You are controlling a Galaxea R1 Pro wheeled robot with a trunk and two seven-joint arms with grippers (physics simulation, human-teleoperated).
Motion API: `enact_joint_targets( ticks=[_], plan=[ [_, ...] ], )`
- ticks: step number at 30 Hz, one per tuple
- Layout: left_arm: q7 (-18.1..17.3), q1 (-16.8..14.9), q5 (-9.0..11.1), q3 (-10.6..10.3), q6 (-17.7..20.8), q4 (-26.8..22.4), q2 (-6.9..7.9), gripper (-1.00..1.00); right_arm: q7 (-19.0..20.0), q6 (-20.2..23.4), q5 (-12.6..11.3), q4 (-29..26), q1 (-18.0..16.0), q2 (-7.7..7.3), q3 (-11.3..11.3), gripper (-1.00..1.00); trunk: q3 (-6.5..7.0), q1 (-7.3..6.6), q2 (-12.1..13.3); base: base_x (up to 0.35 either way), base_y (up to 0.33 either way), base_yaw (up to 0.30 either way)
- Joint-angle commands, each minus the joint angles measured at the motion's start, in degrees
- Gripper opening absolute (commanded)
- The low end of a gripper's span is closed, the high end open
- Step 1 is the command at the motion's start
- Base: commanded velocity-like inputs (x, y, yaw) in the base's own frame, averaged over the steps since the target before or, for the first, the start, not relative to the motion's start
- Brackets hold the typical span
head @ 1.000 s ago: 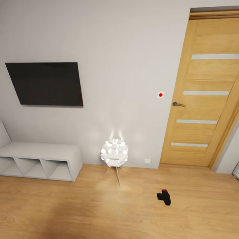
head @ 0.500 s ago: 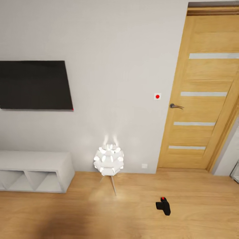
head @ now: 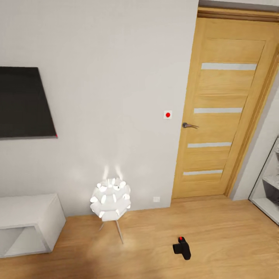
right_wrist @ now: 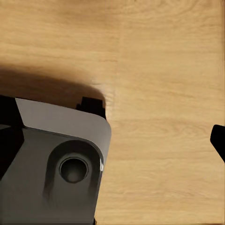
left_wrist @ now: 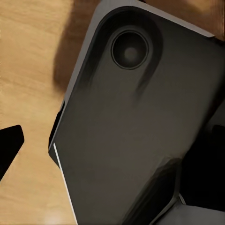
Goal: Attach the digital camera to the camera tripod in the bedroom.
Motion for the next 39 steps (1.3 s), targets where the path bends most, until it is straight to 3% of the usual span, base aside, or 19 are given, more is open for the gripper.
enact_joint_targets(
  ticks=[1, 9, 11, 22, 39],
  plan=[
    [0.16, 0.02, 0.26, 0.10, 0.12, -0.17, 0.00, 1.00, -0.17, 0.19, 0.51, 0.12, -0.05, 0.00, -0.23, 1.00, -0.05, 0.03, -0.03, 0.332, 0.094, -0.292],
    [0.16, 0.02, 0.32, 0.11, -2.89, -0.10, 0.00, 1.00, -0.14, 0.04, 0.36, 0.13, 3.21, -0.14, -0.25, 1.00, -0.01, 0.03, -0.03, 0.332, 0.097, -0.294],
    [0.21, 0.02, 0.32, 0.13, -3.44, -0.09, 0.00, 1.00, -0.09, 0.01, 0.37, 0.13, 4.60, -0.91, -0.17, 1.00, 0.00, 0.03, -0.03, 0.332, 0.098, -0.295],
    [0.24, 0.02, 0.33, 0.18, -3.78, -0.07, 0.00, 1.00, 0.08, -0.06, 0.42, 0.14, 5.24, -1.91, -0.06, 1.00, 0.00, 0.03, -0.03, 0.301, 0.060, -0.296],
    [0.72, 0.02, 0.92, 0.91, -7.66, 0.15, 0.00, 1.00, 0.08, -0.45, 0.42, 0.12, 5.27, -1.98, -0.05, 1.00, 0.00, 0.03, -0.03, 0.022, 0.002, -0.297]
  ],
)
